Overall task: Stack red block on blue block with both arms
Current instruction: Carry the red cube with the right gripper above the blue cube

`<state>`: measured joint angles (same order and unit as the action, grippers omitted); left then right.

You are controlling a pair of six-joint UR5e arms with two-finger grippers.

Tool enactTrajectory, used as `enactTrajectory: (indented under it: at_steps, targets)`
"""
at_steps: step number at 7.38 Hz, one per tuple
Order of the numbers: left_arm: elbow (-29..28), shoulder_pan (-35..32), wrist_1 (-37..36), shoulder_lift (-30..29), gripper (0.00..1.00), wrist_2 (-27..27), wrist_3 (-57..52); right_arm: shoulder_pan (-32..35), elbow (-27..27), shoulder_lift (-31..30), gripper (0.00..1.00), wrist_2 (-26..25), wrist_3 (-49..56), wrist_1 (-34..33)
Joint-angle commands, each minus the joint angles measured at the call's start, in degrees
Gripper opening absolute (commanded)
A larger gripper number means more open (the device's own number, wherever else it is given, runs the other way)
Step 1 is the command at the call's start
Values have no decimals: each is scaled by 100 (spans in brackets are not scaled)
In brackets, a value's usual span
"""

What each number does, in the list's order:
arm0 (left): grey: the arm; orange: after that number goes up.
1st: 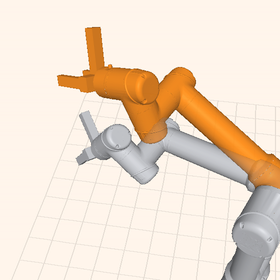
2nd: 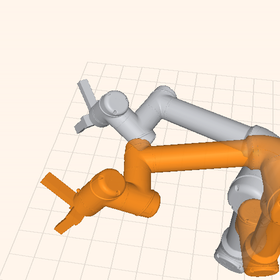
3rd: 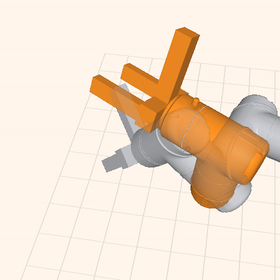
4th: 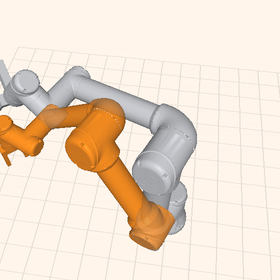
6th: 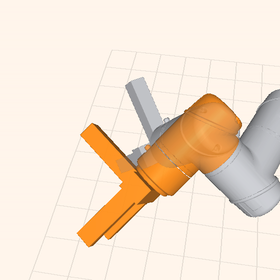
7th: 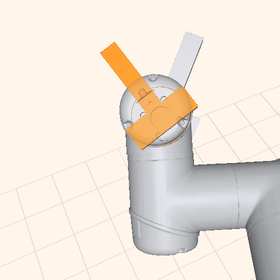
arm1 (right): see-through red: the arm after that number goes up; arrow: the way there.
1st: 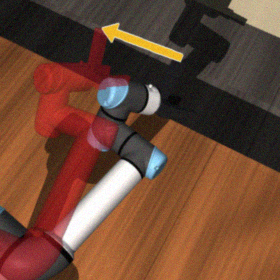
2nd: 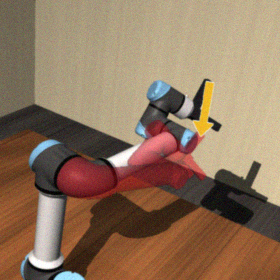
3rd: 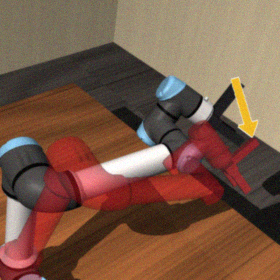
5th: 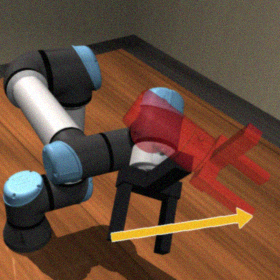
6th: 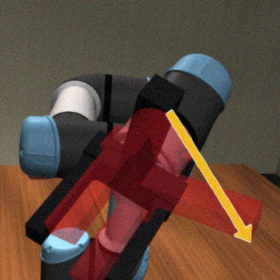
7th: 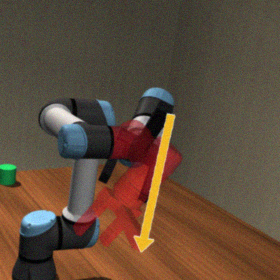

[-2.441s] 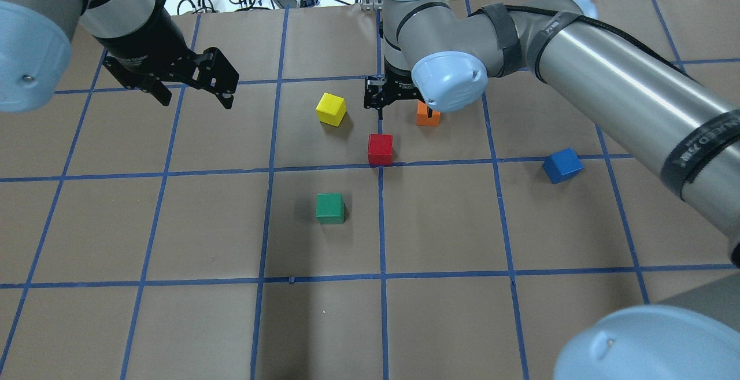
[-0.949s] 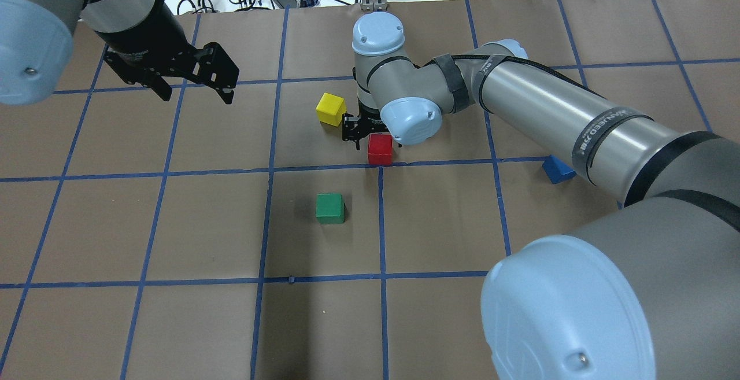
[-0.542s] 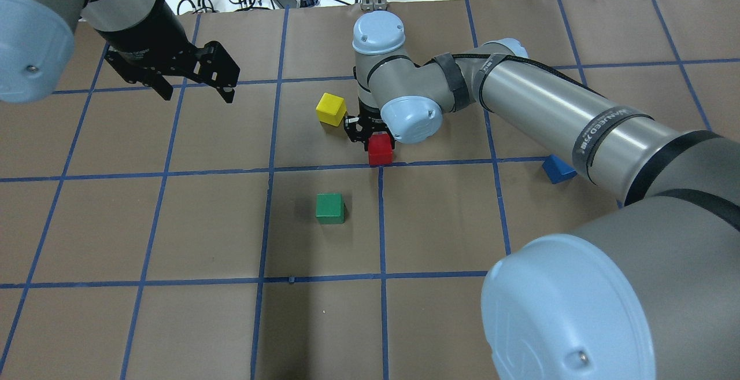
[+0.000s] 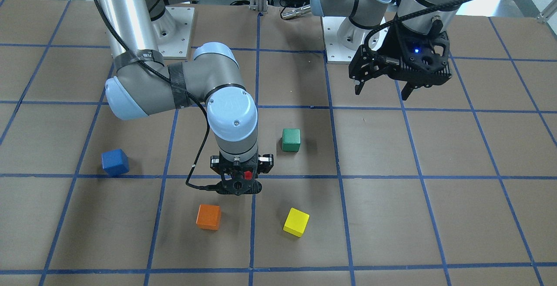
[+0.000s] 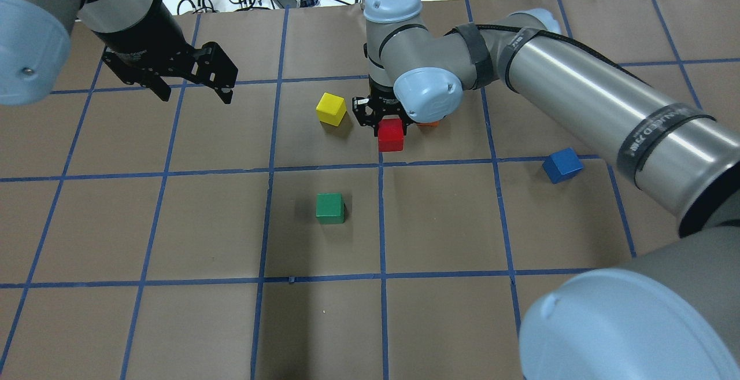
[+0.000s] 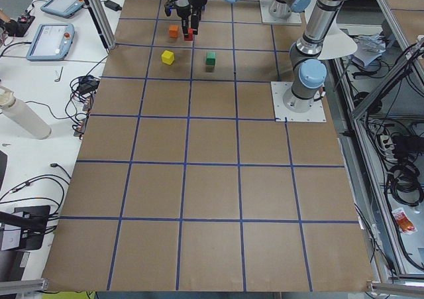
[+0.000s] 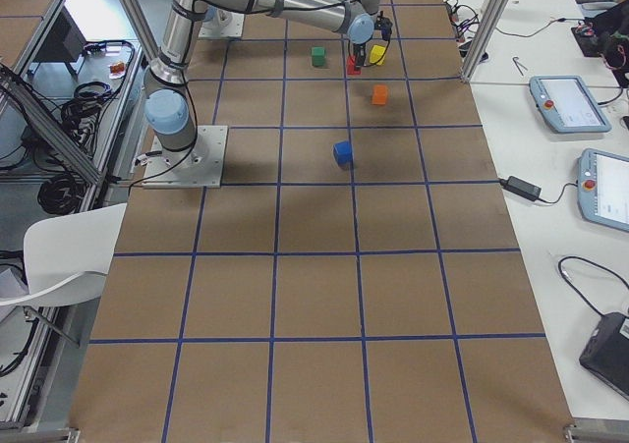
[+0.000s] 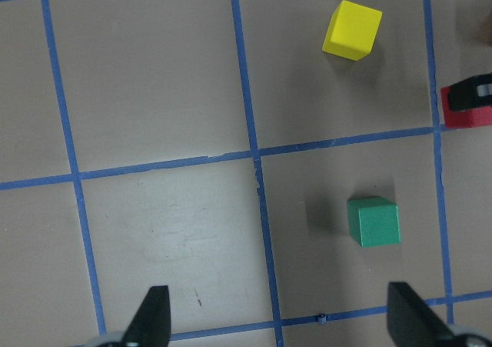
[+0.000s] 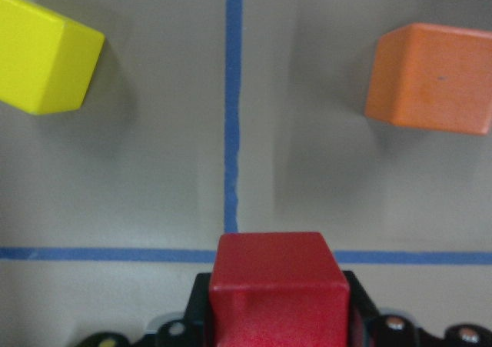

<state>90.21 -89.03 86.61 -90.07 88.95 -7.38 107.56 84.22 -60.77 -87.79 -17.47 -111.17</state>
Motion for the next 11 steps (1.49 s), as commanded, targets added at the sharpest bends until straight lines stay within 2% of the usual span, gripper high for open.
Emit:
enactTrajectory:
  at_steps: [1,3,7,11]
  targets:
    - [32,0,-4,24,100,9,0,-706,68,-591,0,51,181,786]
    - [-38,9,-4,7,100,0,0,-1366,217,-1066,0,-18,1399,1342]
    - [-12,26,-4,7,100,0,0,-2536,1165,-1621,0,-45,3658,1195]
    - [-38,18,5,-28,100,9,0,-3092,1913,-1640,0,-265,4734,-131]
